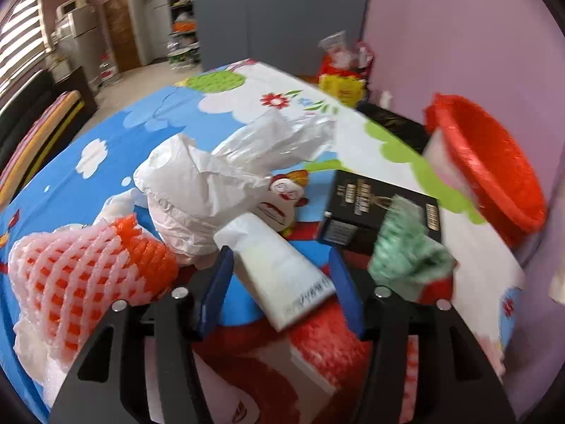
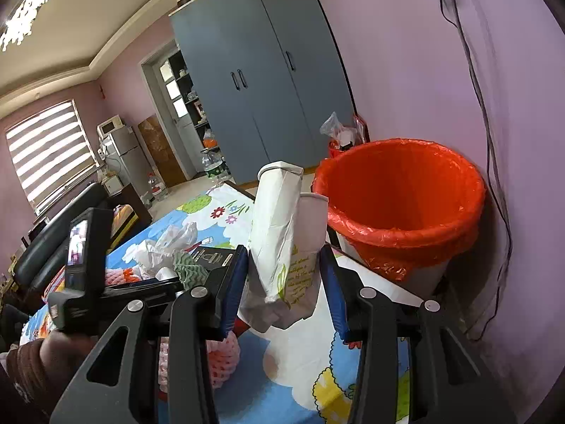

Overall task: Collect trash
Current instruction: 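Grasp the white tissue packet with the left tool while the right tool holds the cup, then carry packet and cup over the red bin and open both tools, then grasp the green cloth with the right tool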

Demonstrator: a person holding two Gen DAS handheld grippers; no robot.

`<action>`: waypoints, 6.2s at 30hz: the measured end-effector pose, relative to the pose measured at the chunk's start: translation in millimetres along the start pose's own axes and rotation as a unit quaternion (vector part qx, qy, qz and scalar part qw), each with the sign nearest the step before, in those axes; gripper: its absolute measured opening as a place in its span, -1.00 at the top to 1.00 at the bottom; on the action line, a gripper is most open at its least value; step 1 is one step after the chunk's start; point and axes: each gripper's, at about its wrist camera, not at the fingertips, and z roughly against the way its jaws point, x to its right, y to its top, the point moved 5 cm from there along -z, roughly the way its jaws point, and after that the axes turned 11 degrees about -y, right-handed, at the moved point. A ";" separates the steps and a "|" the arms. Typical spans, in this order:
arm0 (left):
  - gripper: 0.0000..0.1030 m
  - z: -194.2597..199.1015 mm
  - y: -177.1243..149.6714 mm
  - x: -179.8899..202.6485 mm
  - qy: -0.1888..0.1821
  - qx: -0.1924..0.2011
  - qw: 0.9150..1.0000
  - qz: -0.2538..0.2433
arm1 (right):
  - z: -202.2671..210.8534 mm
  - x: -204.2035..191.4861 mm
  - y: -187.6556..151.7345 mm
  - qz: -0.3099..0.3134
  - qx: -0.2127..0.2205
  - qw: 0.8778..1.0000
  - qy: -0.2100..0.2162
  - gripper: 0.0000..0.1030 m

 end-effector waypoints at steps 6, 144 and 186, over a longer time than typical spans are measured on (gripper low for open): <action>-0.01 -9.0 -4.0 0.3 0.000 -0.009 1.000 -0.002 | -3.5 1.6 -5.1 -0.007 -0.004 1.000 -0.001 0.21; -0.77 133.4 -24.0 6.7 -0.070 0.174 0.974 -0.128 | -70.3 -33.6 -67.8 0.128 -0.129 0.982 -0.048 -0.06; -0.77 83.6 12.7 107.8 -0.102 0.145 0.981 -0.084 | -38.3 8.4 -13.5 0.038 -0.053 0.998 0.005 0.49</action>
